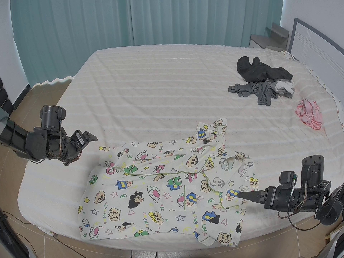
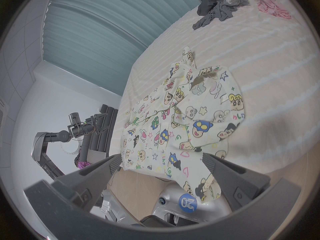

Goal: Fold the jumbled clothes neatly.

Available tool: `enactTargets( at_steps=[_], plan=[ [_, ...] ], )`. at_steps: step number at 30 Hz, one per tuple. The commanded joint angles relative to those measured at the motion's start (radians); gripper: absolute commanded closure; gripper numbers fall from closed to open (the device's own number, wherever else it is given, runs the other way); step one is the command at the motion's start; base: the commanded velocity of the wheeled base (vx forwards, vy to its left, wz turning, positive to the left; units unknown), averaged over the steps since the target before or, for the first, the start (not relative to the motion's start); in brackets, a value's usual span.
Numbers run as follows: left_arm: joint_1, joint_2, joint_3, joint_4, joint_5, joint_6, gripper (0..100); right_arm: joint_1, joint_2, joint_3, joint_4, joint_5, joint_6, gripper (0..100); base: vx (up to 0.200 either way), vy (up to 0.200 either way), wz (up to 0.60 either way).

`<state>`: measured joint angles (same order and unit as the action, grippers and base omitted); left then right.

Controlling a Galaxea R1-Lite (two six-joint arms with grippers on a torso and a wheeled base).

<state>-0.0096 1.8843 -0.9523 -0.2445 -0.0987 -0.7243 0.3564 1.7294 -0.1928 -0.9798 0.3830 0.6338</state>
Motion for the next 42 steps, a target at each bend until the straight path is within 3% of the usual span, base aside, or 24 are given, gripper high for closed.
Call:
enactTargets(
  at_steps=[1,7,10,15,34,35,42],
  plan=[
    [-0.003,0.098,-0.023,-0.035,-0.001,0.006,0,0.012,-0.001,0.018,-0.002,-0.001,0.001,0,0.000,0.000,0.00],
    [0.010,0.233,-0.138,-0.058,-0.001,0.089,0,0.042,-0.005,0.022,-0.002,-0.032,0.000,0,0.000,0.000,0.00],
    [0.002,0.253,-0.166,-0.044,-0.036,0.109,0,0.062,-0.004,0.033,-0.002,-0.064,0.001,0,0.000,0.000,0.00],
    [-0.003,0.283,-0.198,0.004,-0.098,0.114,0,0.067,-0.007,0.036,-0.003,-0.081,0.001,0,0.000,0.000,0.00],
    [-0.020,0.415,-0.309,0.001,-0.093,0.114,0,0.055,-0.008,0.052,-0.003,-0.079,0.003,0,0.000,0.000,0.00],
    [-0.021,0.418,-0.309,0.002,-0.093,0.114,100,0.056,-0.008,0.052,-0.003,-0.079,0.003,0,0.000,0.000,0.00],
    [-0.027,0.443,-0.315,-0.003,-0.072,0.117,100,0.056,-0.004,0.052,-0.003,-0.079,0.003,0,0.000,0.000,0.00]
  ],
)
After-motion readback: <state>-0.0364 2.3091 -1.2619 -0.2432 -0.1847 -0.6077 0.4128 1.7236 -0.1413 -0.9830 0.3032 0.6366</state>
